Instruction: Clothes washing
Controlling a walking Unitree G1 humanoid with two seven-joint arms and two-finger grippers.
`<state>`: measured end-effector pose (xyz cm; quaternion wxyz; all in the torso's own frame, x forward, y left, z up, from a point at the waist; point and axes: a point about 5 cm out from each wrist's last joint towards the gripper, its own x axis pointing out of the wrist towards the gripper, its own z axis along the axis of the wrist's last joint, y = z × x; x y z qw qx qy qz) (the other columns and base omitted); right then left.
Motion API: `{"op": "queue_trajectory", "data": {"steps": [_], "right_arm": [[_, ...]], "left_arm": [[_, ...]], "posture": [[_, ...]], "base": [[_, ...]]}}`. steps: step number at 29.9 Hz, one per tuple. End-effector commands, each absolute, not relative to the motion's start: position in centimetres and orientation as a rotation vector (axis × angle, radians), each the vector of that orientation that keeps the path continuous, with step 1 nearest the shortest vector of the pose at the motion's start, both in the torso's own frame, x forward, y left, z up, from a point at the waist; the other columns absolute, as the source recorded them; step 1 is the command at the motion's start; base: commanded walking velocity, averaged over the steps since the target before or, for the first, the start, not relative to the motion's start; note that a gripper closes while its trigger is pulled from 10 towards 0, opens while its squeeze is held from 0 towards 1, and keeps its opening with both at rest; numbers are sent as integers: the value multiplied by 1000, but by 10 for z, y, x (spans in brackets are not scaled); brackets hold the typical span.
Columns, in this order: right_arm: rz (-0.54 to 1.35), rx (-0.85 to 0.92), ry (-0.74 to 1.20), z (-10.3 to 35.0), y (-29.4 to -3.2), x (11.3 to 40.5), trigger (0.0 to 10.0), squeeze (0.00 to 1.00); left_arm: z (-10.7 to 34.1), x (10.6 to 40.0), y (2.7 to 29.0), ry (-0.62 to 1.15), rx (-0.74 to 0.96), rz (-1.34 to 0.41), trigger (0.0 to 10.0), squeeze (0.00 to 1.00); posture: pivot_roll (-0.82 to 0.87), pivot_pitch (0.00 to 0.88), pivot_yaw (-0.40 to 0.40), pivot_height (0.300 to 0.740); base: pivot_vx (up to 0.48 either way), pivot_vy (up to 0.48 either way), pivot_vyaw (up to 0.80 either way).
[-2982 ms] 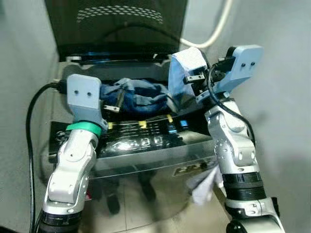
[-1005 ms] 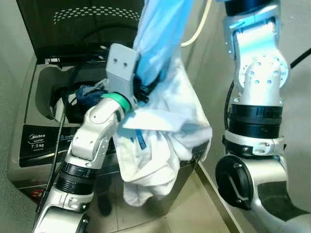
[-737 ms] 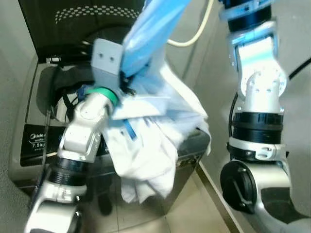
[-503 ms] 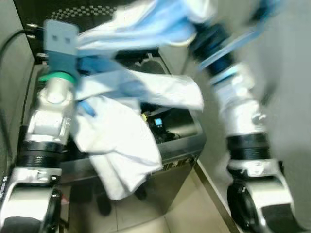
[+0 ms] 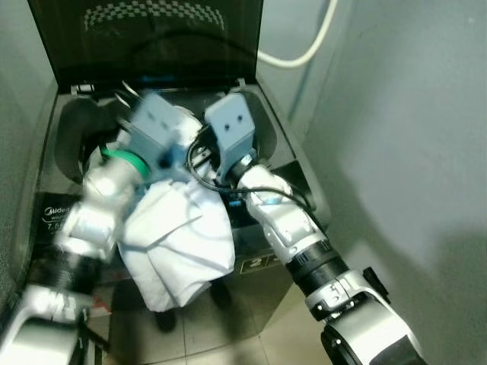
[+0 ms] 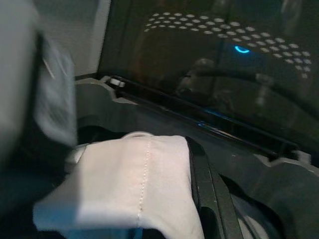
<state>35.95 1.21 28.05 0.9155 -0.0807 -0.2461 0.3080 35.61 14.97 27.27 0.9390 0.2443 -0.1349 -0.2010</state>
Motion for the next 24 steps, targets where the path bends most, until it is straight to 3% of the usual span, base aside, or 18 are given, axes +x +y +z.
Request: {"op": "queue_trajectory", "data": {"steps": [1,2,3,4,5,11,18,19,20,21,24], "right_arm": [[631,-171,-509,278,13,359,10000,16],[630,-175,-512,278,12,360,10000,16],[631,-173,-520,280,12,361,10000,922],[661,-173,-511,281,14,361,10000,1000],[694,-192,-513,283,15,361,10000,1000],[835,-182,-486,296,12,361,10000,1000],[897,-100,-493,307,3,361,10000,1000],[895,-73,-503,309,2,360,10000,839],[895,-73,-503,309,2,360,10000,839],[897,-28,-518,310,0,360,10000,0],[901,-5,-527,310,0,359,10000,0]], "left_arm": [[283,350,146,-310,486,-454,10000,0],[284,348,146,-315,486,-463,10000,0],[285,346,148,-322,491,-469,10000,243],[288,345,151,-327,489,-466,10000,969],[289,344,153,-329,483,-460,10000,1000],[294,323,160,-324,449,-535,10000,1000],[302,268,157,-366,371,-802,10000,1000],[303,258,156,-381,359,-824,10000,0],[303,258,156,-381,359,-824,10000,0],[305,248,156,-399,355,-818,10000,0],[305,244,156,-407,352,-801,10000,0]], "posture": [[120,107,-20,724],[120,107,-20,724],[120,107,-20,724],[120,107,-20,724],[124,106,-17,724],[129,105,-20,724],[135,100,-20,724],[143,100,-23,724],[143,100,-23,724],[154,101,-31,724],[157,101,-33,724]], "base": [[0,0,0],[0,0,0],[0,0,0],[0,0,0],[0,0,0],[0,0,0],[0,0,0],[0,0,0],[0,0,0],[0,0,0],[0,0,0]]}}
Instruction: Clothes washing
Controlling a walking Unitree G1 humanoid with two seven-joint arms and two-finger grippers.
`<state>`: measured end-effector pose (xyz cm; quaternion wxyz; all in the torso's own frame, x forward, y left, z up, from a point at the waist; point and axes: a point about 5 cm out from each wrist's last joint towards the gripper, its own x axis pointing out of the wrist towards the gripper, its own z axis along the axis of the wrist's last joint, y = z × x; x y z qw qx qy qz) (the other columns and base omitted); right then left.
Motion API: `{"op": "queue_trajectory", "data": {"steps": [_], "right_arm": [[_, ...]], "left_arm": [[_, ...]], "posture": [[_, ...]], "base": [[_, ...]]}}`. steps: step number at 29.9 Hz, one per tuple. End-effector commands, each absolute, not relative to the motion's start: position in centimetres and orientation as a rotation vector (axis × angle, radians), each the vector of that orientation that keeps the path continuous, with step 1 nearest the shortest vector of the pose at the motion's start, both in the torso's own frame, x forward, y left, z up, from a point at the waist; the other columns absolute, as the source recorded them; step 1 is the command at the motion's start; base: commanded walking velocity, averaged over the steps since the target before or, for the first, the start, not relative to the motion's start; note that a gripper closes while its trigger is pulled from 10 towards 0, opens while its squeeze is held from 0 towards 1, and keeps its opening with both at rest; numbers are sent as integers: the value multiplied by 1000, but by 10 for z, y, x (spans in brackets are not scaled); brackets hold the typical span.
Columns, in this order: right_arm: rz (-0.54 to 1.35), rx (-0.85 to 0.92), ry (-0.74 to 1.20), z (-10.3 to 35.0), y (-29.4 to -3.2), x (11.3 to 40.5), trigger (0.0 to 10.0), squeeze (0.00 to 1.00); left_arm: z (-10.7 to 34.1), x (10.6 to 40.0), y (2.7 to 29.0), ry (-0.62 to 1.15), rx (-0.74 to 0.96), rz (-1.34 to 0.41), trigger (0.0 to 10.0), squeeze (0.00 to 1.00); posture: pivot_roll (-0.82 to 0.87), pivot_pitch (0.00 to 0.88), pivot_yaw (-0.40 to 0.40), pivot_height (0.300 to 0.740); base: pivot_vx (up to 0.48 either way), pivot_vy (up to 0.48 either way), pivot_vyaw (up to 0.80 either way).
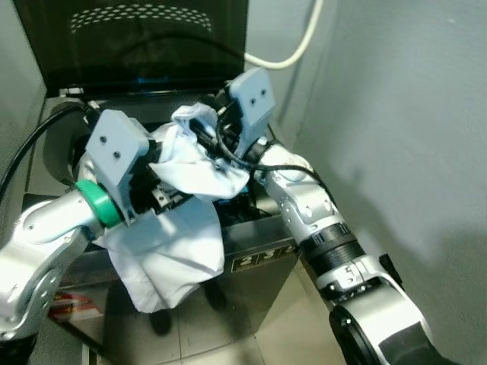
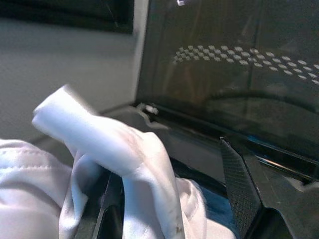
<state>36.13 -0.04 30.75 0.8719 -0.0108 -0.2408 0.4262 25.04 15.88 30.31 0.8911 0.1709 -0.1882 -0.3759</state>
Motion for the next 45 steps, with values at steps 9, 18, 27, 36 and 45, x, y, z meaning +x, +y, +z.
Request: {"op": "queue_trajectory", "data": {"steps": [9,18,27,36,45], "right_arm": [[755,181,-630,325,-25,363,10000,0],[1026,95,-638,325,-9,346,10000,0],[921,-316,-597,294,-6,355,10000,0],[1028,-175,-534,295,-4,354,10000,1000],[1027,171,-604,321,-47,355,10000,0]], "left_arm": [[313,264,191,-368,316,-312,10000,0],[301,283,218,-232,322,-43,10000,0],[324,303,252,-312,416,376,10000,0],[310,314,243,-260,446,357,10000,0],[325,321,232,-378,357,200,10000,0]], "posture": [[198,106,-73,724],[199,107,-83,724],[176,113,-65,724],[170,117,-60,724],[161,130,-52,724]], "base": [[0,0,0],[0,0,0],[0,0,0],[0,0,0],[0,0,0]]}}
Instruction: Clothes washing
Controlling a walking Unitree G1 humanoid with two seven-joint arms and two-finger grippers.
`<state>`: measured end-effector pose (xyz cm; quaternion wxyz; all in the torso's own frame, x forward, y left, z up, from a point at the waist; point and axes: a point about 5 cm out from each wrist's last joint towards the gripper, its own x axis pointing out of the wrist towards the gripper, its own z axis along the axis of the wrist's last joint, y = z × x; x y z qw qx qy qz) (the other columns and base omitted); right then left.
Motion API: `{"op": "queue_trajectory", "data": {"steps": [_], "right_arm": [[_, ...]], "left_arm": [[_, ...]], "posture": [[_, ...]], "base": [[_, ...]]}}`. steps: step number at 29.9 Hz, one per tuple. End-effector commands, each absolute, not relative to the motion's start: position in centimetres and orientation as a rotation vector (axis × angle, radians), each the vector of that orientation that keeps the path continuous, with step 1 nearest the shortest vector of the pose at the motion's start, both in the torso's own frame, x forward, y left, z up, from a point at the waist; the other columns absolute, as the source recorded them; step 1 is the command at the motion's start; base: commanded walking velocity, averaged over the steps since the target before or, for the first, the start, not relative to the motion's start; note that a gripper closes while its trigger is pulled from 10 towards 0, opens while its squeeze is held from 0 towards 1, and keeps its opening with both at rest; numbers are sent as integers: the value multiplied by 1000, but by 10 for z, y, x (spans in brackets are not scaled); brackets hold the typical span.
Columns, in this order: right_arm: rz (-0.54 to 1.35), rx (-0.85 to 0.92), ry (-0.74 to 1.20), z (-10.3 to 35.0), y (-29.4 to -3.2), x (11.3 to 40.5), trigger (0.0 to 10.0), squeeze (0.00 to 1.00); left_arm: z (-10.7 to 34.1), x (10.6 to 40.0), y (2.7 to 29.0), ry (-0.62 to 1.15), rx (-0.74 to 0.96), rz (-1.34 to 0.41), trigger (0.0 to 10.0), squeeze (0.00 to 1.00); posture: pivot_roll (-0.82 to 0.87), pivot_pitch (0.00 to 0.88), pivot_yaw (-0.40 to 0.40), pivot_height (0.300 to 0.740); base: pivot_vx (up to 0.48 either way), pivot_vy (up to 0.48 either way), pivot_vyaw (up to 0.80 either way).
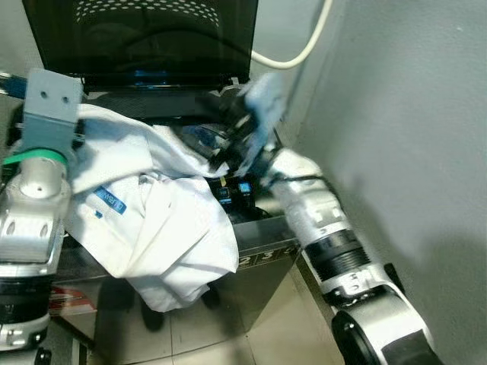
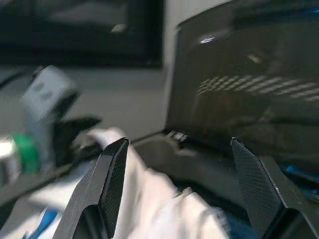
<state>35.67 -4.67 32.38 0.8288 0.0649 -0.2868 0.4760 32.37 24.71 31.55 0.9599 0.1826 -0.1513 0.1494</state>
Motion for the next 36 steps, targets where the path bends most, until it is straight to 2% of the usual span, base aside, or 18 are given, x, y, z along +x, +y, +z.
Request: {"op": "queue_trajectory", "data": {"steps": [1,2,4,6,7,9,14,16,23,24,28,30,36], "right_arm": [[1059,179,-606,320,-53,351,10000,0],[1083,183,-606,320,-55,348,10000,0],[1133,155,-602,317,-57,343,10000,0],[1248,20,-559,301,-54,328,10000,0],[1302,-39,-538,293,-49,321,10000,0],[1402,-145,-491,277,-38,308,10000,0],[1507,-244,-435,258,-25,293,10000,0],[1550,-336,-408,245,-15,287,10000,0],[1543,-447,-403,234,-5,286,10000,0],[1426,-561,-412,224,9,294,10000,0],[1393,-597,-414,221,12,295,10000,0],[1266,-666,-424,217,17,304,10000,0],[1175,-747,-424,207,16,308,10000,0]], "left_arm": [[331,314,215,-443,338,56,10000,0],[334,308,205,-482,332,-27,10000,0],[338,302,198,-521,335,-70,10000,0],[347,291,197,-639,489,59,10000,0],[349,289,199,-662,499,111,10000,0],[355,286,204,-694,422,195,10000,0],[359,287,202,-715,396,189,10000,0],[354,290,201,-682,363,164,10000,0],[347,294,204,-644,357,170,10000,0],[343,295,203,-635,351,165,10000,0],[342,296,203,-636,349,167,10000,0],[340,297,202,-632,346,173,10000,0],[336,298,201,-620,332,171,10000,0]], "posture": [[160,132,-50,724],[160,132,-50,724],[159,135,-47,724],[156,135,-45,724],[159,135,-45,724],[166,135,-46,724],[174,134,-50,724],[173,134,-50,724],[170,133,-53,724],[169,132,-62,724],[168,132,-63,724],[167,130,-65,724],[162,127,-65,724]], "base": [[0,0,0],[0,0,0],[0,0,0],[0,0,0],[0,0,0],[0,0,0],[0,0,0],[0,0,0],[0,0,0],[0,0,0],[0,0,0],[0,0,0],[0,0,0]]}}
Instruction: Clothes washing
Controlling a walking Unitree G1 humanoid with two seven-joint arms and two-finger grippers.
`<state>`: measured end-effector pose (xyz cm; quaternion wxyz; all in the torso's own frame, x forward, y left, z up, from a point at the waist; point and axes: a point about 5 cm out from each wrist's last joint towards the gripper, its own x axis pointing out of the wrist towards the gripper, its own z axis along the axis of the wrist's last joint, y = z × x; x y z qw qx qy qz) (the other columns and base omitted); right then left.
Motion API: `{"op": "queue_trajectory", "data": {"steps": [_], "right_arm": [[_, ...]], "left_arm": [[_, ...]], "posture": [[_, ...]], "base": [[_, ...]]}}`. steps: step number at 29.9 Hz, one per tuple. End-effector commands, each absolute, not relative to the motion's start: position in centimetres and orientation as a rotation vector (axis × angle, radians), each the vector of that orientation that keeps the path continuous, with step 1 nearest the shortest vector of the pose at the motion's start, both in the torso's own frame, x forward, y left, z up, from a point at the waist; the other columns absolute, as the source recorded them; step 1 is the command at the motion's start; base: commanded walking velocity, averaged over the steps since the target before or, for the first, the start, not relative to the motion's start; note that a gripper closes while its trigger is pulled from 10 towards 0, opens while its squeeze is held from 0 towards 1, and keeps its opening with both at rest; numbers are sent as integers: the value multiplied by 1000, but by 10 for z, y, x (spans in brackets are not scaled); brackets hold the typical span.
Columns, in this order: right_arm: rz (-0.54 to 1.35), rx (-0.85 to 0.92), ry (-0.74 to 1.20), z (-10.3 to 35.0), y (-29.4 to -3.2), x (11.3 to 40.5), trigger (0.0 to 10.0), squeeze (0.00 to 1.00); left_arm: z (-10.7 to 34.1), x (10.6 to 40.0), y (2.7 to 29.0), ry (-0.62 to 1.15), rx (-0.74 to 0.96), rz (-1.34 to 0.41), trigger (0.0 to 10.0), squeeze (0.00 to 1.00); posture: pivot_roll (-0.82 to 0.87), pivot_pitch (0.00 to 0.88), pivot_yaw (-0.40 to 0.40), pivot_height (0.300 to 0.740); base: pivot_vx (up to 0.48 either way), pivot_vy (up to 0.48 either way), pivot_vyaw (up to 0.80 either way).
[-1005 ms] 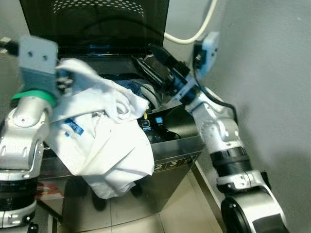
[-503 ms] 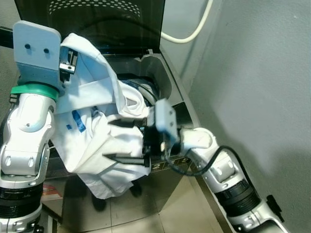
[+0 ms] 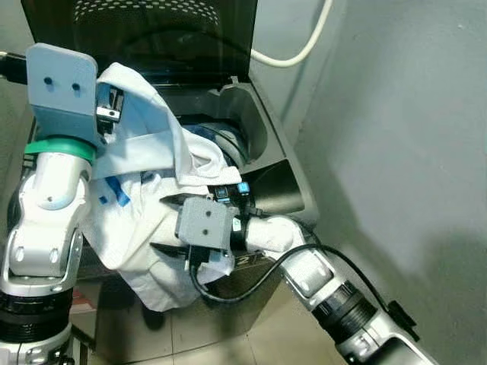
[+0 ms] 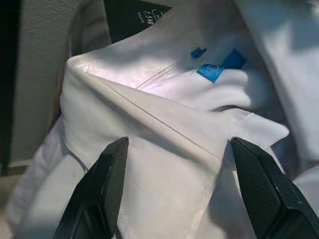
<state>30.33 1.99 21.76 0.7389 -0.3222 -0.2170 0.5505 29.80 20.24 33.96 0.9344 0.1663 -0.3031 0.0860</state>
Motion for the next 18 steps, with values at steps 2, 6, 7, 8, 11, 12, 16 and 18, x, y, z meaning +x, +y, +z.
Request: {"op": "queue_trajectory", "data": {"steps": [2,6,7,8,11,12,16,18], "right_arm": [[1162,-747,-425,206,15,309,10000,0],[1160,-734,-431,206,14,310,863,0],[1160,-734,-431,206,14,310,863,0],[1171,-716,-431,206,15,309,0,0],[1204,-674,-423,205,15,307,0,0],[1219,-662,-420,204,16,306,0,0],[1231,-653,-420,202,17,305,0,0],[1250,-642,-413,199,18,303,0,0]], "left_arm": [[336,299,201,-618,327,169,10000,0],[335,299,201,-615,323,168,10000,0],[335,299,201,-615,323,168,10000,0],[335,300,200,-615,322,167,10000,0],[334,300,200,-614,321,165,10000,0],[334,300,200,-614,320,165,10000,0],[333,300,200,-613,320,167,10000,0],[333,300,199,-612,320,168,10000,0]], "posture": [[158,125,-66,724],[155,123,-66,724],[155,123,-66,724],[155,123,-66,724],[157,121,-69,724],[157,122,-70,724],[158,121,-71,724],[158,121,-71,724]], "base": [[0,0,0],[0,0,0],[0,0,0],[0,0,0],[0,0,0],[0,0,0],[0,0,0],[0,0,0]]}}
